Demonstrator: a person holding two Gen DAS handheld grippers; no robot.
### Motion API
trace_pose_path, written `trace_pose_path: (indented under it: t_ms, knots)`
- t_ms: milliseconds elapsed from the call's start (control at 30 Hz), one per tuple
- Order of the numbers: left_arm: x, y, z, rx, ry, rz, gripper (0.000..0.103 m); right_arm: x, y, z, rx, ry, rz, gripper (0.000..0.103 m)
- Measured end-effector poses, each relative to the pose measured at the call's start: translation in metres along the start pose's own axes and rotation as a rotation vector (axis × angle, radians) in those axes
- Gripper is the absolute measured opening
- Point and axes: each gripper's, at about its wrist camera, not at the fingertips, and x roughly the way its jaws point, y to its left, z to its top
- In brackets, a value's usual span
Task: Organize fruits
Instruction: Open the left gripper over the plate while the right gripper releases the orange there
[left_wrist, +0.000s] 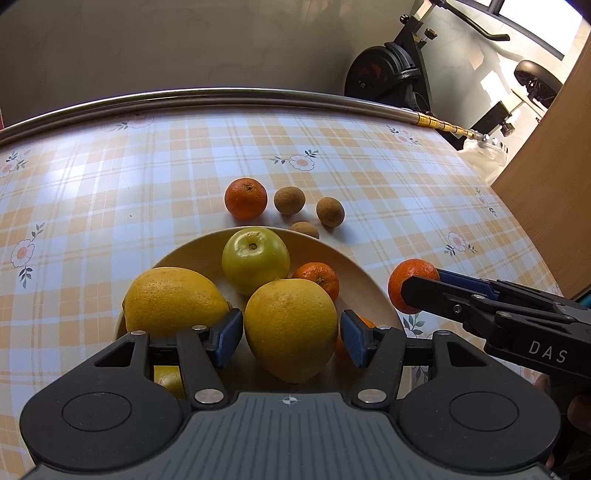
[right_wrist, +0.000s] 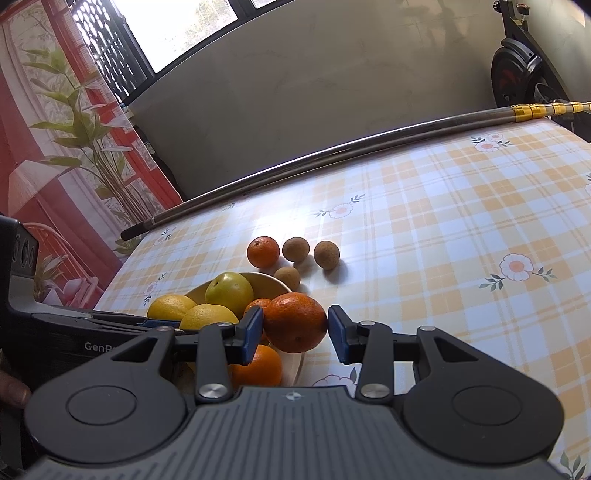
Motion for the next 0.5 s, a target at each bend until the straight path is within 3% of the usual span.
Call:
trace_pose_path:
  t_ms: [167, 500]
  knots:
    - [-0.021, 0.004, 0.000, -0.003, -0.043, -0.006, 0.062, 0.000, 0.007, -0.001, -0.015, 0.011, 0.017, 0.042]
    - [-0.067, 0.030, -0.005, -0.060, -0.154, 0.064, 0.062, 0.001, 0.039, -0.007, -0.106, 0.048, 0.083, 0.042]
